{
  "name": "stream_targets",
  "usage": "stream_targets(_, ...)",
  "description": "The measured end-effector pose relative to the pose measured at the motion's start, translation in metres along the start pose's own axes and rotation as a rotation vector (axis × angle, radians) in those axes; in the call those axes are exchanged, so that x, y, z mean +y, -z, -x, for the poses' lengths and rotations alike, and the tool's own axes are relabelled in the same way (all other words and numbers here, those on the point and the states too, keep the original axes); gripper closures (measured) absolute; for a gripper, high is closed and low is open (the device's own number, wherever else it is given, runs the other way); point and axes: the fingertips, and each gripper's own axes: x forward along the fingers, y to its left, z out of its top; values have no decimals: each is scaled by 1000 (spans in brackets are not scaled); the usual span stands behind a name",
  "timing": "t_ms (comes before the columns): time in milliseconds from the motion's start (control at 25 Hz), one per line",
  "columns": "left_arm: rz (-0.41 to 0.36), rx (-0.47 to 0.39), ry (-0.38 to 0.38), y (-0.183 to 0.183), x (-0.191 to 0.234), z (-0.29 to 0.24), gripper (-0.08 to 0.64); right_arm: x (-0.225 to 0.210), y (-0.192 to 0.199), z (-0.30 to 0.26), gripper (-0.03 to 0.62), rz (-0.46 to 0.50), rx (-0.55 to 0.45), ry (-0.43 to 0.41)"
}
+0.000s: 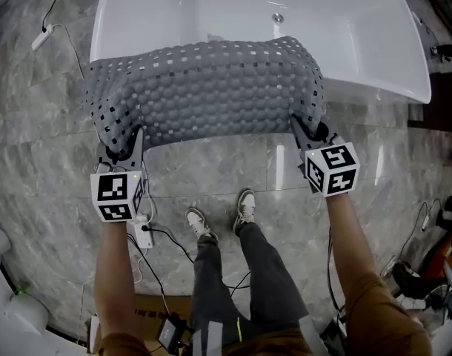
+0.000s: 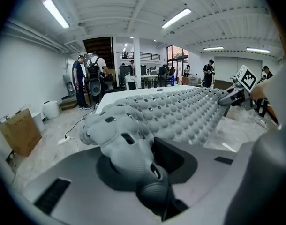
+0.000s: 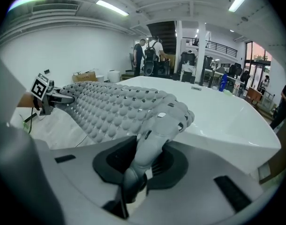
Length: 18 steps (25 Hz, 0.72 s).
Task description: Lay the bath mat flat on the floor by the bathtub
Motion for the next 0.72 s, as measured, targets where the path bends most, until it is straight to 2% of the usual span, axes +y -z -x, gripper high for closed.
stream_targets(120,-33,-14,4,-12,-7,19,445,7,-7,28,518,4,-28,20)
stream_targets(240,-99,-28,32,-22,-13,36,445,14,-10,51,522,-11,-55,35)
stream_targets(440,-179,-59,29,-27,-13,72,445,37,-14,76,526,19,-99,37)
stream_targets(720,-194,-94,3,-38,-25,90,445,38,-22,97,531,38,-138,41)
